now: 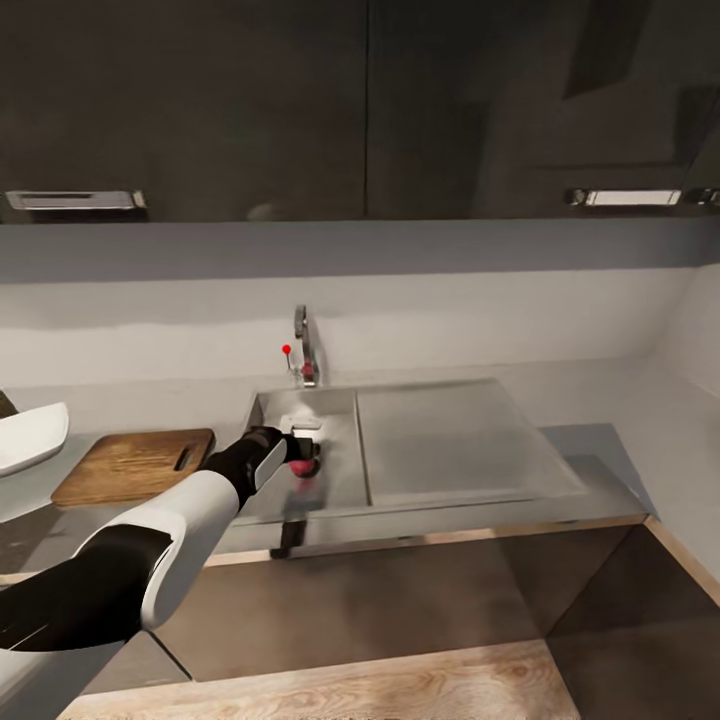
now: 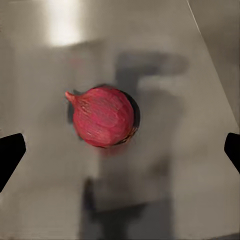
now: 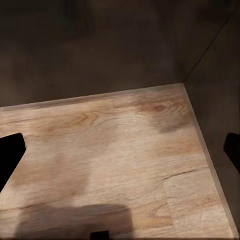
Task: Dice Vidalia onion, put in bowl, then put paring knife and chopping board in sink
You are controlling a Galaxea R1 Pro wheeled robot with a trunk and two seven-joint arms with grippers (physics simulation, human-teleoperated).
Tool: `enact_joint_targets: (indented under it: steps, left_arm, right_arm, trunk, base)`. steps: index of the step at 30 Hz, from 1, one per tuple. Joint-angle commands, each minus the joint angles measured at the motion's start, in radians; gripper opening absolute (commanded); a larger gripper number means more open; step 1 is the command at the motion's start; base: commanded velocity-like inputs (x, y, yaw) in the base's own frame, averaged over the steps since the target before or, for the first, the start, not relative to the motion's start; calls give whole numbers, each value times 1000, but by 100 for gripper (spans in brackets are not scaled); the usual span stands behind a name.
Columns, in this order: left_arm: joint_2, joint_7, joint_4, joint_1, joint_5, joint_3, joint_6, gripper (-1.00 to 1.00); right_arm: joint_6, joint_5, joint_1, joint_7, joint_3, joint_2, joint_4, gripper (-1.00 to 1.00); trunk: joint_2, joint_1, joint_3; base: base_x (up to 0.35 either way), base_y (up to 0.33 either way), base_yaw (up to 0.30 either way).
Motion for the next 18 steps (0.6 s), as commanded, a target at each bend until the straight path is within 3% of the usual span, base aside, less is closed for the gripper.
enact_joint_targets:
  steps: [1,18]
  left_arm:
    - [0,6,-1,0,10,-8,5,100]
    - [-1,6,8,1,10,-8,4,100]
  right_arm:
    - [-2,4,0,10,-8,2,-2,100]
    - [-2,4,0,10,-8,2,-2,100]
  trunk:
    - [-1,0,-3]
    - [-1,0,-30]
  base:
    - [1,157,0]
    - [20,36,0]
